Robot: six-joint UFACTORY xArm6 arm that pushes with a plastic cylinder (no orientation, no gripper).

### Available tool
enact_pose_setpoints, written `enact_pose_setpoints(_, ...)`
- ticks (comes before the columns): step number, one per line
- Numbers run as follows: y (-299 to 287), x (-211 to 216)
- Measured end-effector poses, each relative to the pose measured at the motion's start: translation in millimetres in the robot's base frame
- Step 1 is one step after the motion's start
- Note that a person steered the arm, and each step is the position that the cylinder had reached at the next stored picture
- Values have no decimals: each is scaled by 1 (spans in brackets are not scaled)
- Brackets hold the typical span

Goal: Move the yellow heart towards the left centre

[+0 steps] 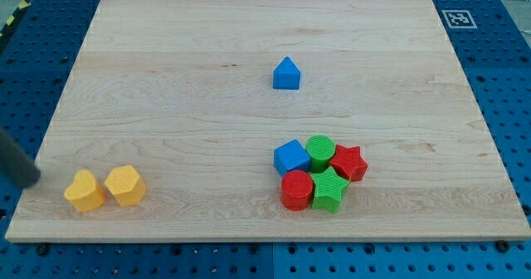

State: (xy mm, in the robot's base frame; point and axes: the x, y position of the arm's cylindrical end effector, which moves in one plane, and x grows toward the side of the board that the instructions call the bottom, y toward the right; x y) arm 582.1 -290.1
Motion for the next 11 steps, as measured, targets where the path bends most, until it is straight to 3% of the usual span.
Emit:
enact_pose_setpoints(1, 15, 35)
enact_pose_setpoints(2, 54, 31)
enact_pose_setpoints(6, 98, -63)
enact_pose_setpoints(11, 217, -158)
